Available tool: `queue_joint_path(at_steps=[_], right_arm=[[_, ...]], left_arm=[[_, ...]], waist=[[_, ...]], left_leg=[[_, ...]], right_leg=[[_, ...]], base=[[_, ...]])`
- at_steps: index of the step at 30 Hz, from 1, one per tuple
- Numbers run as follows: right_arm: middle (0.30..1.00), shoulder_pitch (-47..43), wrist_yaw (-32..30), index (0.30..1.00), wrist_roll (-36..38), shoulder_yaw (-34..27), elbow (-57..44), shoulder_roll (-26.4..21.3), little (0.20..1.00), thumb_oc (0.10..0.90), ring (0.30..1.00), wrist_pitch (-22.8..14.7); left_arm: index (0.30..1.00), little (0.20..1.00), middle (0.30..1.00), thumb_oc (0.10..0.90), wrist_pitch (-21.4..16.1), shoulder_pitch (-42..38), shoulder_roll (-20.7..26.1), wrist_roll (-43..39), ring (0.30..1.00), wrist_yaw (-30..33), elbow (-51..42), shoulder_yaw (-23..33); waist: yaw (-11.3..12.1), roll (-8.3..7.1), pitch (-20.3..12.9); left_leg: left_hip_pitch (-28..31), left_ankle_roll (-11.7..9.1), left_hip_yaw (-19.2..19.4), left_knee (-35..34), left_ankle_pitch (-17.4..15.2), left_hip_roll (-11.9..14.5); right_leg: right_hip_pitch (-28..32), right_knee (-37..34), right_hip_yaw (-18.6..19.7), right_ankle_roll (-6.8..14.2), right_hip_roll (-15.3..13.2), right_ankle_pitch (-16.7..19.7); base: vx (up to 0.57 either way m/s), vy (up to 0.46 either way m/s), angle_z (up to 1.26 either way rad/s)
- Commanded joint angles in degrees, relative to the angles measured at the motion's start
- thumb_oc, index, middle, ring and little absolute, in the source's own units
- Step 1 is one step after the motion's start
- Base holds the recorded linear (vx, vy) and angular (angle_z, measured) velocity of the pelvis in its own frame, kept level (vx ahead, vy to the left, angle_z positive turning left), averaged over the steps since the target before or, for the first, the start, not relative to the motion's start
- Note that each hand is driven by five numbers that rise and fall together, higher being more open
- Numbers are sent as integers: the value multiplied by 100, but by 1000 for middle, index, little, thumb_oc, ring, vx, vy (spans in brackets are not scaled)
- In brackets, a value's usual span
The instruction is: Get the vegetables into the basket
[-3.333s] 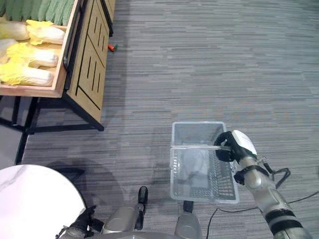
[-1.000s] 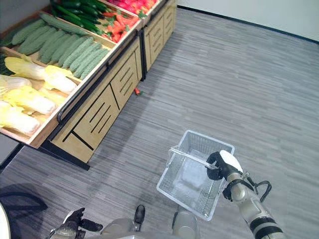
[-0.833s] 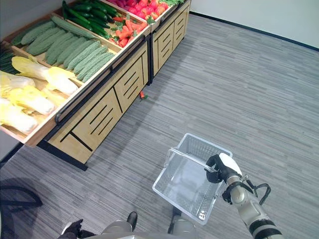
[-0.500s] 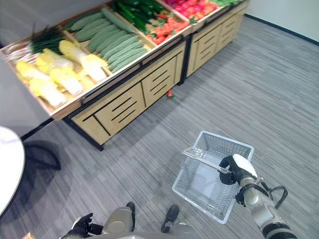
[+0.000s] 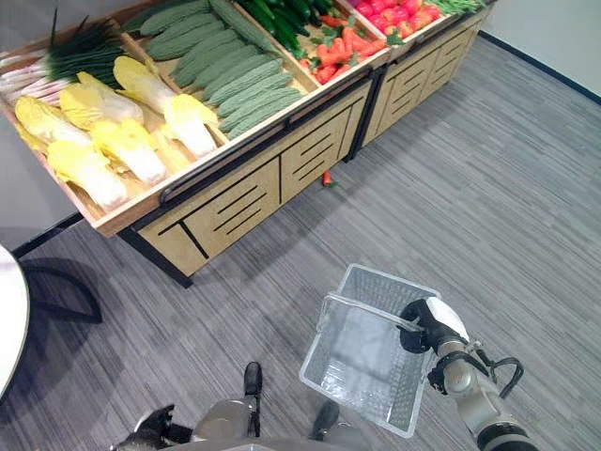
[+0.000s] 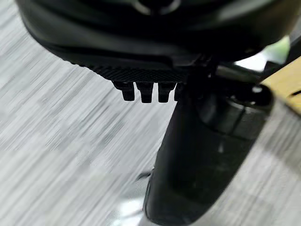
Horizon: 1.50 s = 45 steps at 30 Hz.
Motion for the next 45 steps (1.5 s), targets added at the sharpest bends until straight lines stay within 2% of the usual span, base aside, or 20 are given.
queue_joint_path(at_steps=[1,4,6,7,8,9,10,11,12,13,14,20,22,26,29,33,38,40,44,45], right_arm=[[300,-636,-376,300,-2,-118,-296,-290,300,400,300,-262],[300,-653,-334,300,-4,-80,-293,-277,300,400,300,-257],[300,-689,-301,300,-21,-15,-339,-309,300,400,300,-272],[300,-690,-300,300,-21,-17,-340,-311,300,400,300,-271],[300,-696,-308,300,-22,-9,-354,-323,300,400,300,-279],[300,-768,-352,300,18,15,-360,-353,300,400,300,-300],[300,-770,-352,300,18,17,-359,-353,300,400,300,-300],[300,-803,-379,300,41,32,-370,-351,300,400,300,-305],[300,-811,-386,300,92,48,-401,-349,300,400,300,-305],[300,-810,-385,300,92,47,-403,-349,300,400,300,-304],[300,-771,-370,300,77,32,-484,-363,300,400,300,-302],[300,-697,-276,300,112,32,-536,-371,300,400,300,-321],[300,-664,-259,300,163,23,-556,-464,300,400,300,-355],[300,-645,-312,300,263,-27,-498,-631,300,400,300,-383],[300,-572,-356,300,294,-125,-481,-749,300,400,300,-379],[300,-327,-409,300,298,-314,-460,-760,300,400,300,-310],[300,-311,-446,300,326,-385,-479,-732,300,400,300,-281],[300,-353,-492,300,317,-359,-388,-718,300,400,300,-281],[300,-351,-548,300,337,-333,-254,-629,300,400,300,-298],[300,-329,-510,300,314,-336,-295,-601,300,400,300,-293]], left_arm=[[1000,1000,1000,900,-39,8,236,118,1000,113,167,-133],[1000,1000,1000,900,-28,12,309,156,1000,86,106,-205],[1000,1000,1000,900,-46,-49,372,290,1000,62,60,-364],[1000,1000,1000,900,-45,-51,371,291,1000,62,59,-363],[1000,1000,1000,900,-54,-81,387,320,1000,63,69,-402],[1000,1000,1000,900,-81,-201,416,340,1000,108,99,-440],[1000,1000,1000,900,-82,-203,416,339,1000,108,101,-439],[1000,1000,1000,900,-79,-266,436,318,1000,128,136,-437],[1000,1000,1000,900,-96,-360,465,288,1000,154,135,-420],[1000,1000,1000,900,-96,-359,466,288,1000,153,134,-420],[1000,1000,1000,900,-90,-424,509,279,1000,173,187,-374],[1000,1000,1000,900,-67,-397,556,294,1000,221,390,-192],[1000,1000,1000,900,-41,-308,530,211,1000,225,448,-95],[1000,1000,1000,900,-41,-364,445,230,1000,222,380,-246],[1000,1000,1000,900,-57,-407,350,189,1000,208,231,-367],[1000,1000,1000,900,-44,-469,250,188,1000,181,13,-552],[1000,1000,1000,900,-41,-558,240,203,1000,211,-55,-660],[1000,1000,1000,900,-47,-564,246,216,1000,258,-53,-675],[1000,1000,1000,900,-71,-509,261,208,1000,288,9,-637],[1000,1000,1000,900,-63,-463,269,223,1000,263,17,-614]], waist=[[99,-260,-247],[-8,-123,-143],[-177,-44,-32],[-180,-39,-36],[-212,-33,-26],[-314,-52,17],[-324,-43,22],[-374,-83,32],[-497,-118,68],[-500,-115,72],[-590,-145,50],[-623,-189,-179],[-636,-89,-303],[-680,-13,-277],[-720,23,-184],[-845,69,-28],[-844,68,-4],[-787,87,-12],[-615,100,-12],[-598,88,-46]], left_leg=[[-186,-134,-157,378,-413,-11],[98,-28,-321,322,-516,-40],[393,-29,-485,202,-577,-17],[387,-33,-489,196,-566,-9],[441,-49,-529,190,-586,-15],[572,-147,-695,173,-679,13],[578,-150,-706,173,-683,21],[612,-187,-792,188,-725,22],[719,-263,-1010,260,-876,66],[725,-263,-1014,263,-880,69],[820,-297,-1188,269,-980,93],[1226,-508,-1477,220,-1178,383],[1216,-629,-1607,394,-979,684],[935,-769,-1754,853,-568,870],[656,-820,-1541,1242,-189,899],[216,-860,-631,1555,102,1012],[-107,-778,-440,1056,-214,800],[-390,-770,-407,706,-180,766],[-815,-879,-498,419,317,911],[-734,-854,-511,415,260,891]], right_leg=[[-3,583,427,694,-759,1406],[-411,1312,781,606,-591,1459],[-933,1244,1020,469,-225,1099],[-935,1232,1011,460,-218,1109],[-1009,1091,995,455,-233,1106],[-1126,329,1060,489,-254,1088],[-1102,307,1044,488,-246,1094],[-1135,39,1204,538,-227,1150],[-1230,-505,1689,610,-131,1284],[-1215,-519,1683,611,-129,1289],[-1339,-804,2036,657,-96,1414],[-1227,-757,1887,606,59,1355],[-1178,-589,1718,443,323,1125],[-1045,-482,1396,265,442,890],[-873,-488,1169,144,417,765],[-531,-623,762,24,346,593],[-477,-639,629,109,249,500],[-418,-631,643,147,231,405],[-120,-620,789,148,280,244],[-60,-582,860,153,282,186]], base=[[170,296,5],[144,161,2],[220,74,33],[178,11,32],[214,-117,30],[219,-115,20],[243,-158,31],[268,-178,37],[267,-176,53],[371,-254,64],[188,-130,85],[323,-277,77],[295,-340,7],[196,-276,33],[82,-122,40],[100,-144,51],[77,7,54],[167,74,15],[208,111,-14],[242,168,-34]])
